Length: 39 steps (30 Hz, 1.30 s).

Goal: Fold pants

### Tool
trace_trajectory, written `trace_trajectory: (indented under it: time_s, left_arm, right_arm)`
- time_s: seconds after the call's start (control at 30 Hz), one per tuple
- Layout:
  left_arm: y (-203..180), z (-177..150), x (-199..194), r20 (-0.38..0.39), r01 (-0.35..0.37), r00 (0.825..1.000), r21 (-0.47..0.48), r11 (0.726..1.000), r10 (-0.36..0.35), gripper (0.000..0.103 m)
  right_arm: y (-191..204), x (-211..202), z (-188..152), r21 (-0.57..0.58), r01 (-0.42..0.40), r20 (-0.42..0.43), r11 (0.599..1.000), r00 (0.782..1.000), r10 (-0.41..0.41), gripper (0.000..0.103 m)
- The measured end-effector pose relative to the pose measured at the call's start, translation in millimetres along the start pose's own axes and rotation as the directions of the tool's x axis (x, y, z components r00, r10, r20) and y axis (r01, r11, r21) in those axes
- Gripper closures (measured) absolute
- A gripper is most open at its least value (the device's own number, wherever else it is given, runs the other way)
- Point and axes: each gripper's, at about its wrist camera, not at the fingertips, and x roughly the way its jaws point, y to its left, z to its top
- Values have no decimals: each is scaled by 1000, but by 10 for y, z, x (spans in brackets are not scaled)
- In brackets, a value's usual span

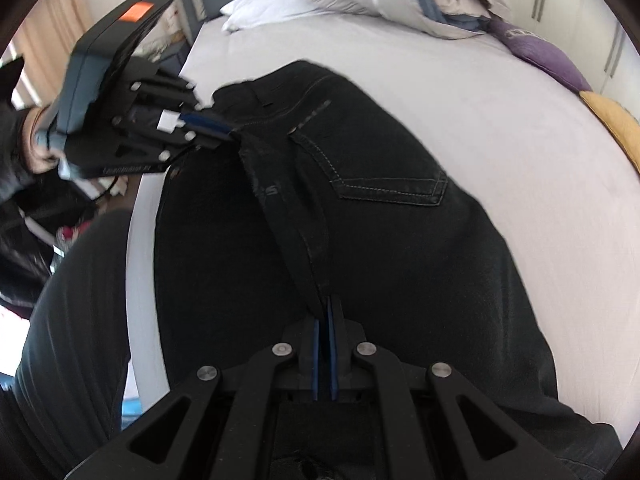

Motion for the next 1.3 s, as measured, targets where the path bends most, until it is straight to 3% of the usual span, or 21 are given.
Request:
trace_trajectory:
  time_s: [0.17,0.3,0.47,0.67,0.87,1.2,1.3]
  left_arm:
    - [-171,-250,-20,-18,-9,1000,49,999,10,96]
    - [-357,-477,-58,-28,-46,998,140,989,50,96]
    - [-540,-773,-83,-36,-93,994,219,971,104,96]
    - [-523,-1033,-141,-44,-129,989,202,971,141,99]
    - [-365,-1346,-231,-65,-144,986,120,982,153,102]
    - [-327,-1510,-430,-47,-138,989,71,988,141,103]
    - [-126,-1434,-495,-43,-122,991,43,992,124,103]
  right_arm:
    - [401,45,-103,-183,57,-53,981,996,-67,98]
    - [632,30,-205,-304,127,-61,944,987,-152,98]
    - [880,84,-348,-388,158,-70,908,977,-200,98]
    - [888,181,-294,-401,166,-71,901,975,-211,98]
    - [1015,153,-314,-394,152,-61,906,980,-191,99]
    - [1080,153,-287,-373,142,-47,917,984,-171,98]
    - [1095,138,-311,-379,149,-39,913,983,-177,98]
